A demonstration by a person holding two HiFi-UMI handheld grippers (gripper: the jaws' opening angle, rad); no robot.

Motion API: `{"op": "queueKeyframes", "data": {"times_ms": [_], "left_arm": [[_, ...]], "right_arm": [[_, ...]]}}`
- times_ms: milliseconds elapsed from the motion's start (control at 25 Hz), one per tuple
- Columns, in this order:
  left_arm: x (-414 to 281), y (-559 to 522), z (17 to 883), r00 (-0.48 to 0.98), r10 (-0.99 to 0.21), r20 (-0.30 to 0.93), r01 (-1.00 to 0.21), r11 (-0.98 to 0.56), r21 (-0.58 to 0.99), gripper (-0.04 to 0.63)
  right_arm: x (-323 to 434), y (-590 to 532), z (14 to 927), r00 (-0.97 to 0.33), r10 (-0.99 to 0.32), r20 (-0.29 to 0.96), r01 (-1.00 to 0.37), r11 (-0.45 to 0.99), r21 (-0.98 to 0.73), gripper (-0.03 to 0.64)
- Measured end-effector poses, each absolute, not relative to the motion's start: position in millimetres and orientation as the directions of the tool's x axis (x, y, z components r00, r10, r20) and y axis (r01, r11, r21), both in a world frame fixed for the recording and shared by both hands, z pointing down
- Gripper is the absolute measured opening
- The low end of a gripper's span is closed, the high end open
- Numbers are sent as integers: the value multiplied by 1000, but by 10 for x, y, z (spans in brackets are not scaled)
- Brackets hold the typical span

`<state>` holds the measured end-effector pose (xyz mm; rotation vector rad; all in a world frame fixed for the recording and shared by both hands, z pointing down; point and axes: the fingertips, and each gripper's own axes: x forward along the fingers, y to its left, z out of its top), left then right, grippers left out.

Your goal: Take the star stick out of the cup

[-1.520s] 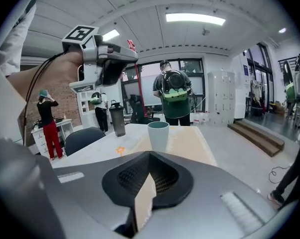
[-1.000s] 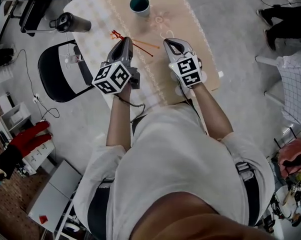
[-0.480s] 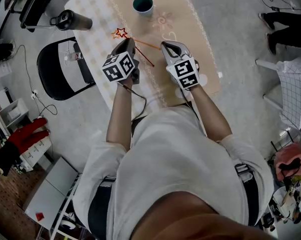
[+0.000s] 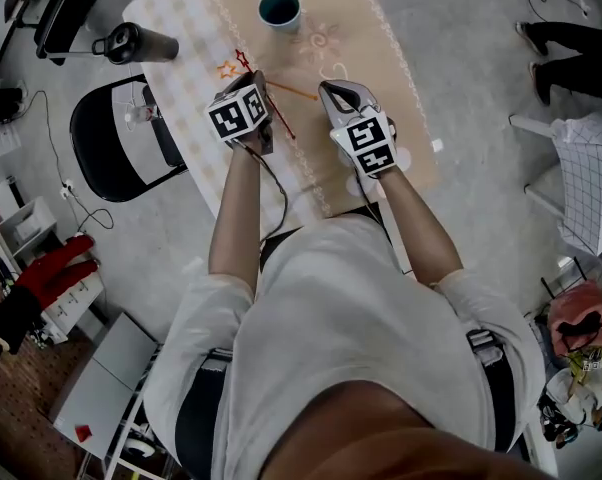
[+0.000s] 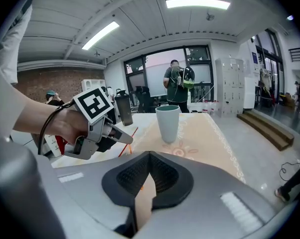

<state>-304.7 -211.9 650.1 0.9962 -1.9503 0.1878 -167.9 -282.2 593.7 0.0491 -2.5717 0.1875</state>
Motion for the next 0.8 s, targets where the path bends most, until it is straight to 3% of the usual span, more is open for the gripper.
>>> {"op": "queueKeyframes", "data": {"times_ms": [160, 320, 560, 800], "left_arm": [[-3045, -2099, 6511, -256, -560, 788, -732, 645, 220, 122], [-2992, -2023, 6313, -266, -612, 745, -760, 609, 228, 123], [-2527, -1567, 5466, -315, -787, 531, -826, 503, 254, 6], [-2153, -853, 4691, -390, -849, 356, -871, 465, 156, 3]], "right_arm": [[-1623, -2814, 5945, -850, -14, 527, -98, 987, -131, -1], [-1582, -2683, 5877, -857, -33, 514, -112, 986, -122, 0], [-1492, -2189, 5323, -908, -74, 412, -116, 990, -77, 0], [-1354, -1523, 4626, -949, -135, 284, -162, 984, -74, -2]]}}
